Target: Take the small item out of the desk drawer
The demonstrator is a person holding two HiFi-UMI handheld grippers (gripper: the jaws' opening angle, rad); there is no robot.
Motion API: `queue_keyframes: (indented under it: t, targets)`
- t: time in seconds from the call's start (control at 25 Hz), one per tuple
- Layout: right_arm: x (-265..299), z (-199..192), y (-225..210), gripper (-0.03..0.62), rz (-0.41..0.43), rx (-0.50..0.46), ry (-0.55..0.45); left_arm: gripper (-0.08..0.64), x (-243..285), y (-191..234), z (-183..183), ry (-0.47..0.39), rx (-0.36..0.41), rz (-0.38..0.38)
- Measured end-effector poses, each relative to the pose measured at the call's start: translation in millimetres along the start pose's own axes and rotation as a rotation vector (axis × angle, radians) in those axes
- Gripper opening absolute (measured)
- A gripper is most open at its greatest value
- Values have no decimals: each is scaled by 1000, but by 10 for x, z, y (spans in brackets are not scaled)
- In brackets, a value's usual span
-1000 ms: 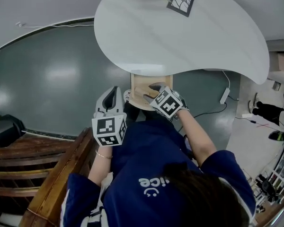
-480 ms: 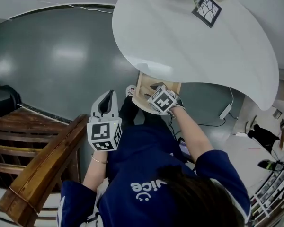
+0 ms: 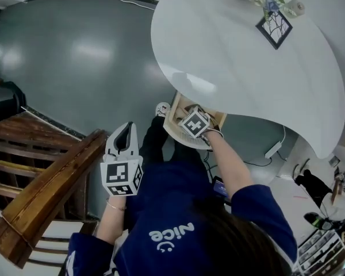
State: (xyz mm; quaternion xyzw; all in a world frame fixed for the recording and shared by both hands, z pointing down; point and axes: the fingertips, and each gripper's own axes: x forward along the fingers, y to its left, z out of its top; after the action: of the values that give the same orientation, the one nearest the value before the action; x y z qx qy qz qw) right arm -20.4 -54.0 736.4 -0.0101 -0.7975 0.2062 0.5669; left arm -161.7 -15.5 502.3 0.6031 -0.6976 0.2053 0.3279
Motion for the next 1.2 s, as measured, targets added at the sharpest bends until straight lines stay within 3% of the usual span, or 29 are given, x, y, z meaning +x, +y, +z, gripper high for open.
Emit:
queue_keyframes:
  t: [0.16,0.36,0.92,1.2]
  targets:
    - [145,-43,-4,225,21,-24,28,3,-2,31,-77,20,-2,21]
    - [282,-180,-4,229,44,21,77,3,-8,31,-112,32,-2,31]
    - [451,-340,-117,241,18,17,141,3,-21,-32,-212,56,36,36]
    - [478,-299,-146,199,-30,-80,120,3,-29,-42,-288,77,36,42]
